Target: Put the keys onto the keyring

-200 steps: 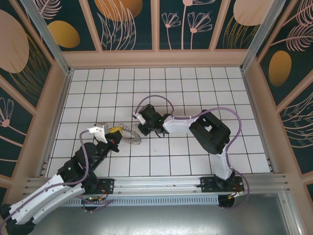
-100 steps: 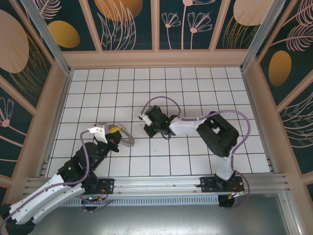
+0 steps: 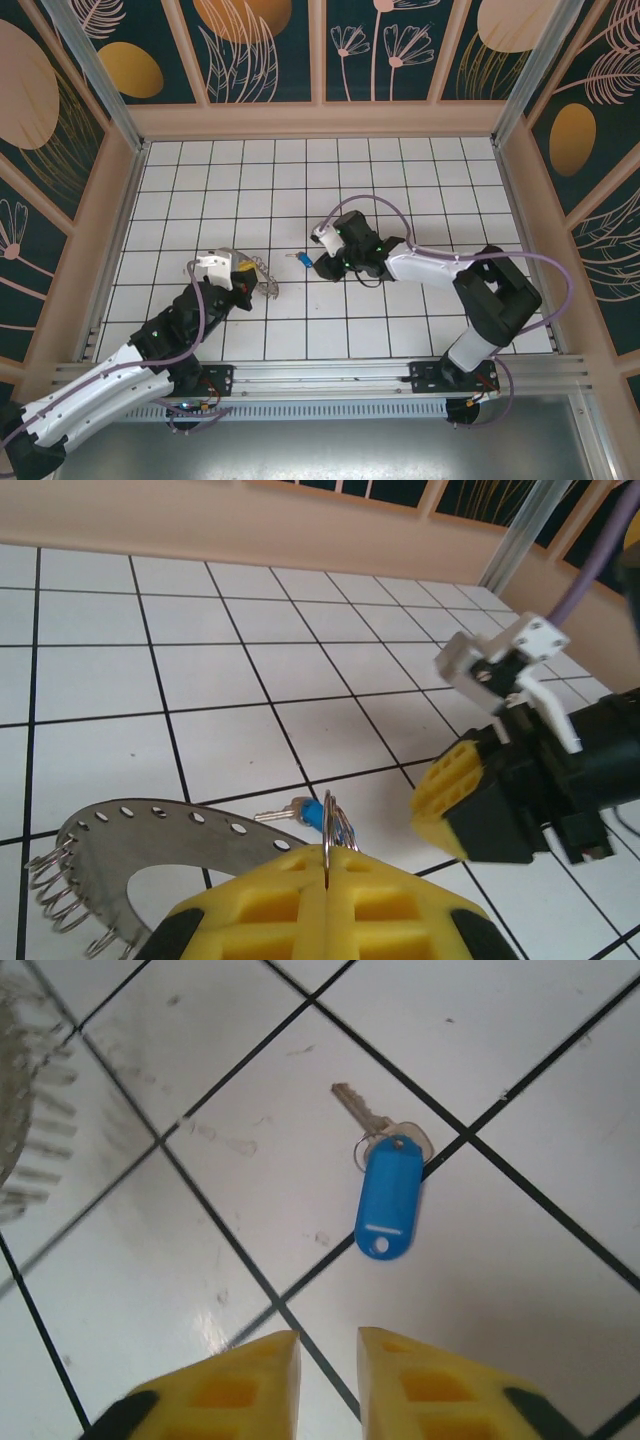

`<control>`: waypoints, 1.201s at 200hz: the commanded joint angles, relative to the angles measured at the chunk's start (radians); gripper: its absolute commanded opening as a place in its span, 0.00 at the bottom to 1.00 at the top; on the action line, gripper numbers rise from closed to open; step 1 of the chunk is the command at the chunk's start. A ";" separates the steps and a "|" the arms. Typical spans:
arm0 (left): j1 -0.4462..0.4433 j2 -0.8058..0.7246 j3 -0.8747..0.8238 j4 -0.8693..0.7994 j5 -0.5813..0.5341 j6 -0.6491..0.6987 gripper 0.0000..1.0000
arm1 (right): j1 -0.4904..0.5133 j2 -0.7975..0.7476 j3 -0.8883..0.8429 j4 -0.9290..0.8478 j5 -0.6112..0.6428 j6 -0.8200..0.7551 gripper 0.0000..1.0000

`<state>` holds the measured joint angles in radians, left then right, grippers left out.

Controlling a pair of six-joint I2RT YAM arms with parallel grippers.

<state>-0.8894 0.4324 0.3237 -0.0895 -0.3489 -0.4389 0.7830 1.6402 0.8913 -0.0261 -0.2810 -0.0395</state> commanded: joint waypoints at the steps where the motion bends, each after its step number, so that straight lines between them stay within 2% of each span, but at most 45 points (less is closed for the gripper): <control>1: -0.001 -0.033 0.000 0.059 -0.010 -0.015 0.00 | 0.024 0.097 0.096 -0.002 0.049 0.047 0.39; 15: 0.000 -0.055 -0.004 0.033 -0.018 -0.023 0.00 | 0.045 0.152 0.149 0.001 0.090 0.063 0.43; 61: -0.002 -0.103 -0.019 0.014 -0.034 -0.013 0.00 | 0.080 0.302 0.267 0.026 0.155 0.097 0.43; 76: -0.002 -0.100 -0.015 0.007 -0.035 0.001 0.00 | 0.092 0.340 0.297 0.011 0.192 0.089 0.40; 105: -0.001 -0.108 -0.016 -0.002 -0.036 0.012 0.00 | 0.104 0.381 0.327 -0.027 0.257 0.075 0.26; 160: -0.001 -0.138 -0.017 -0.016 -0.041 0.017 0.00 | 0.105 0.376 0.305 -0.064 0.347 0.040 0.10; 187: -0.002 -0.136 -0.008 -0.024 -0.038 0.017 0.00 | 0.098 0.342 0.265 -0.062 0.345 0.030 0.00; 221: -0.001 -0.123 -0.003 -0.018 -0.038 0.022 0.00 | 0.087 0.260 0.192 -0.058 0.301 0.005 0.00; 240: -0.001 -0.105 0.003 -0.015 -0.037 0.026 0.00 | 0.082 0.189 0.134 -0.048 0.210 -0.017 0.00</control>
<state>-0.8894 0.3126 0.3035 -0.1326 -0.3759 -0.4381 0.8761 1.9194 1.0943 -0.0349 0.0051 -0.0200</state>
